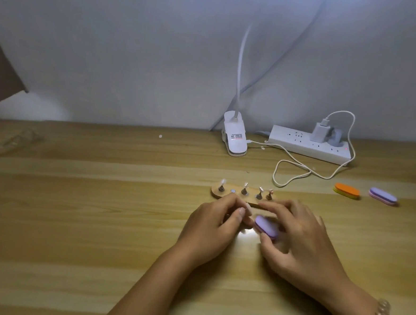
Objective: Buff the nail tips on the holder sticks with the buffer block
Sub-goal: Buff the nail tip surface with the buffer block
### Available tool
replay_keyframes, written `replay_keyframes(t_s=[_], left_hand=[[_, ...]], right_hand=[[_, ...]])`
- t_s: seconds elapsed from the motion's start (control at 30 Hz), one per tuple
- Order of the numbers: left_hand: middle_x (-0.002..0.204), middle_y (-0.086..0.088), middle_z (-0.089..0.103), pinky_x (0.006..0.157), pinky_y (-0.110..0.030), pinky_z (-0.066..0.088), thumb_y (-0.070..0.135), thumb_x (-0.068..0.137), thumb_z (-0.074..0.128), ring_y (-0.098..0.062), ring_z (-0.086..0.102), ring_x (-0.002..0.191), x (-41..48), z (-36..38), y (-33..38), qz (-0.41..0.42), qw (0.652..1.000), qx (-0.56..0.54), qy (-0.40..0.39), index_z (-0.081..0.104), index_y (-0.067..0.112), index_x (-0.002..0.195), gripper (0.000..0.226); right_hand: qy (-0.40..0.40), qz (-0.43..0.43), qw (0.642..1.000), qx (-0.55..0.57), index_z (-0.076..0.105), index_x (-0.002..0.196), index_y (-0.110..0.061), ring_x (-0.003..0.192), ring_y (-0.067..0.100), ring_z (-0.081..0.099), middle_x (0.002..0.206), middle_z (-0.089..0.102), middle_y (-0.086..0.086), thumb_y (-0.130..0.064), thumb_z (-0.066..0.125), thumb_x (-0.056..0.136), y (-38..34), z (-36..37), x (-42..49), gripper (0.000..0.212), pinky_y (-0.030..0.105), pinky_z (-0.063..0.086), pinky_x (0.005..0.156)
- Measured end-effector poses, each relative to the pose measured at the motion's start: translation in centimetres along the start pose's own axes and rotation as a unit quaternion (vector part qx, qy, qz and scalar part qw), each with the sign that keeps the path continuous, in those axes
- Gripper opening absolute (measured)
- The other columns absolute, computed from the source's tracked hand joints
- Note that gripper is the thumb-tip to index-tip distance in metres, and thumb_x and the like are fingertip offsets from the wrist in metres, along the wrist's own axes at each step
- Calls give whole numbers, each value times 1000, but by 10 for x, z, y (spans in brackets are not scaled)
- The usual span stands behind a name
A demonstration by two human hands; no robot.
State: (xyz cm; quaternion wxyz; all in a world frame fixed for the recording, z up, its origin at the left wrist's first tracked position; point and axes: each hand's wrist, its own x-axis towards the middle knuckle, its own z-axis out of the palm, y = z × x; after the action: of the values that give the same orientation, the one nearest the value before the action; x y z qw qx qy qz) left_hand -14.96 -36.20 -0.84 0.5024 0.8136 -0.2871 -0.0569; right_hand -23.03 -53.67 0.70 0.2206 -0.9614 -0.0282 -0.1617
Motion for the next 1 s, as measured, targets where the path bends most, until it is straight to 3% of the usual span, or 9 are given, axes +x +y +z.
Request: replay_keyframes(t_s=[0.07, 0.2, 0.27, 0.37, 0.47, 0.57, 0.7, 0.87, 1.0], left_hand=[[90, 19, 75, 70, -35, 51, 32, 94, 45, 0, 69, 87, 2, -1, 1, -8, 1000, -13, 1, 56, 35, 94, 11], [91, 18, 75, 86, -42, 56, 30, 91, 48, -4, 71, 89, 2, -2, 4, -23, 999, -30, 11, 56, 36, 92, 11], [88, 21, 73, 74, -41, 56, 32, 89, 52, -3, 69, 75, 2, -2, 5, -18, 1000, -17, 10, 58, 34, 92, 7], [68, 28, 64, 54, -21, 44, 24, 92, 60, 7, 56, 52, 1, -2, 4, 11, 1000, -3, 5, 63, 28, 91, 5], [62, 29, 61, 47, -8, 37, 12, 95, 63, 7, 53, 48, 0, -3, 4, 16, 1000, 3, 5, 67, 21, 92, 10], [64, 23, 64, 46, -16, 38, 10, 96, 63, -3, 51, 46, 0, -5, 5, 24, 1000, -13, 5, 68, 22, 89, 14], [72, 16, 66, 53, -28, 39, 9, 96, 60, -18, 51, 57, 1, -6, 6, 22, 999, -23, 16, 72, 21, 92, 18], [67, 11, 65, 52, -30, 39, 9, 95, 62, -25, 51, 56, 1, -5, 6, 17, 999, -37, 25, 73, 19, 92, 15], [63, 22, 62, 51, -21, 37, 7, 95, 62, -3, 50, 50, 0, -5, 3, 18, 999, -28, 5, 73, 21, 91, 17]], right_hand=[[-6, 16, 1000, -21, 58, 118, -38, 94, 10, 54, 96, 46, -18, -40, 51, 74, -1, 0, 0, 45, 38, 40, 81], [24, 3, 999, 33, 60, 104, -36, 81, 4, 53, 86, 52, -19, -36, 57, 80, 1, 0, 2, 24, 38, 41, 77], [62, 7, 991, 116, 62, 105, -31, 73, 6, 55, 84, 57, -18, -28, 70, 84, 2, -1, 3, 23, 32, 44, 71], [58, -10, 981, 184, 62, 109, -27, 66, 10, 55, 82, 61, -15, -20, 78, 80, 0, -1, 4, 33, 21, 43, 64], [45, -14, 986, 162, 63, 109, -27, 68, 8, 57, 82, 62, -18, -28, 78, 80, 1, 3, 5, 33, 34, 47, 71], [74, -9, 987, 146, 64, 108, -29, 70, 6, 57, 84, 64, -19, -33, 79, 79, 3, 4, 6, 33, 44, 50, 74], [88, -36, 983, 156, 63, 110, -31, 73, 7, 57, 84, 60, -23, -39, 75, 80, 0, 5, 5, 33, 43, 53, 66], [71, -27, 980, 183, 63, 108, -28, 66, 13, 58, 82, 64, -15, -33, 79, 77, 1, 2, 5, 35, 30, 50, 58], [52, 6, 972, 227, 66, 96, -30, 61, 12, 61, 78, 68, -11, -52, 74, 73, 3, 3, 6, 33, 28, 49, 59]])
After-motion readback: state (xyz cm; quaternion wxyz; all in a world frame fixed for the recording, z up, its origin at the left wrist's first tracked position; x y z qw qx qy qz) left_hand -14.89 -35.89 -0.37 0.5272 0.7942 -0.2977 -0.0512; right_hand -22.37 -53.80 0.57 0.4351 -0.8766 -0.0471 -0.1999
